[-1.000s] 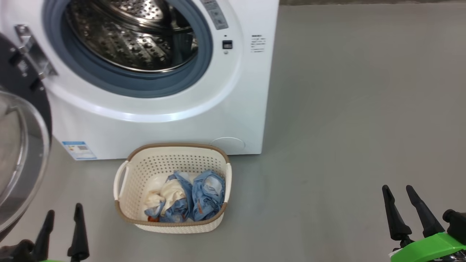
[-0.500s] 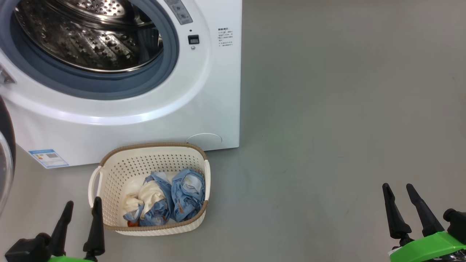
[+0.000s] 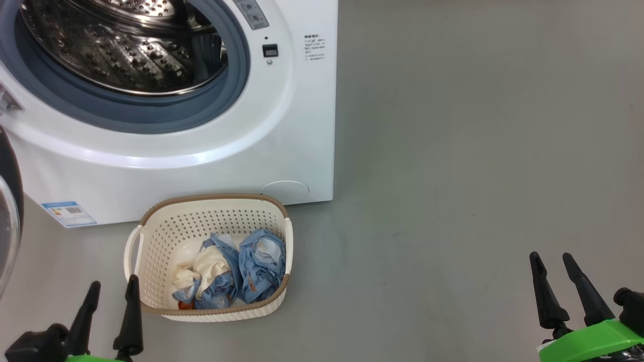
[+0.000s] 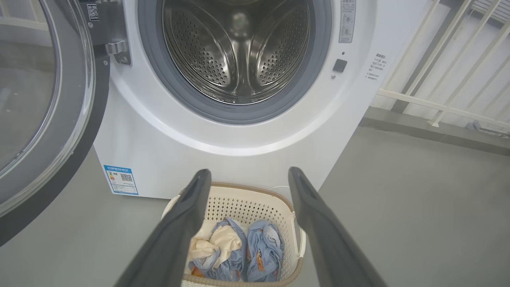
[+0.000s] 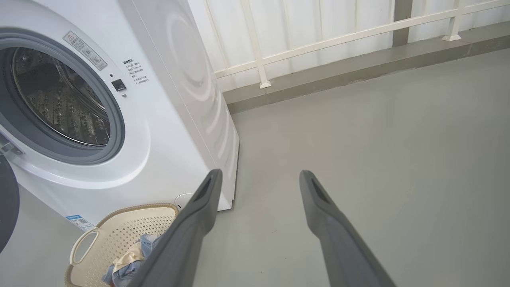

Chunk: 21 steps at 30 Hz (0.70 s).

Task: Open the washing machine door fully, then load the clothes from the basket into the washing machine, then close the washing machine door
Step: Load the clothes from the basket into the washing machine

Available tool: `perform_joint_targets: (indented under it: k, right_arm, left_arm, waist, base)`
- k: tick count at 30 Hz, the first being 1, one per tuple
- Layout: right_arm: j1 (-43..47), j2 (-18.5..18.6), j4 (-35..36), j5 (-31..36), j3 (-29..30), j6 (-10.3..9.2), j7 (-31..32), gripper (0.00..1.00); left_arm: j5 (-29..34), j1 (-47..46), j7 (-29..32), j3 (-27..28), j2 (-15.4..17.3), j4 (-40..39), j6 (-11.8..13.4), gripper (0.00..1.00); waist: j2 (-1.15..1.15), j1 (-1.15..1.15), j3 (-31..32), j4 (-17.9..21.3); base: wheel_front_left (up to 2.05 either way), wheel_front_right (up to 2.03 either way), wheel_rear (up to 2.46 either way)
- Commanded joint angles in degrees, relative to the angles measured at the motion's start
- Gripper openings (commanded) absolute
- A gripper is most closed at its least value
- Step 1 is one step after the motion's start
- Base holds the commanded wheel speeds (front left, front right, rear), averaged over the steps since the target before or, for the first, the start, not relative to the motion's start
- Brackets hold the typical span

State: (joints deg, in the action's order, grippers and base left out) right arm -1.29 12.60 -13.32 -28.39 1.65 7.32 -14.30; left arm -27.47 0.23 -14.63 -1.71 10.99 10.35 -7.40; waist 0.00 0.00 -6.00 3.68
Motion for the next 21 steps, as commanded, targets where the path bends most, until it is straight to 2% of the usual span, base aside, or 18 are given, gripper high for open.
perform_joint_targets:
  k: [1,21]
  right_arm:
    - [-1.5,0.7,1.6,0.3,-1.0,0.17,-0.7,1.0]
    - [-2.9,-0.4,1.6,0.5,-1.1,0.17,-0.7,1.0]
  left_arm:
    - [-0.7,-2.0,-0.4,1.5,1.7,-0.8,-0.1,1.0]
    - [-1.6,-4.0,-0.4,0.9,3.0,-0.7,-0.1,1.0]
  waist:
    - [0.0,0.0,-0.1,-0.1]
    - [0.0,0.0,-2.0,-0.2]
  base:
    - [0.08,-0.31,0.23]
    - [0.69,-1.31,0.62]
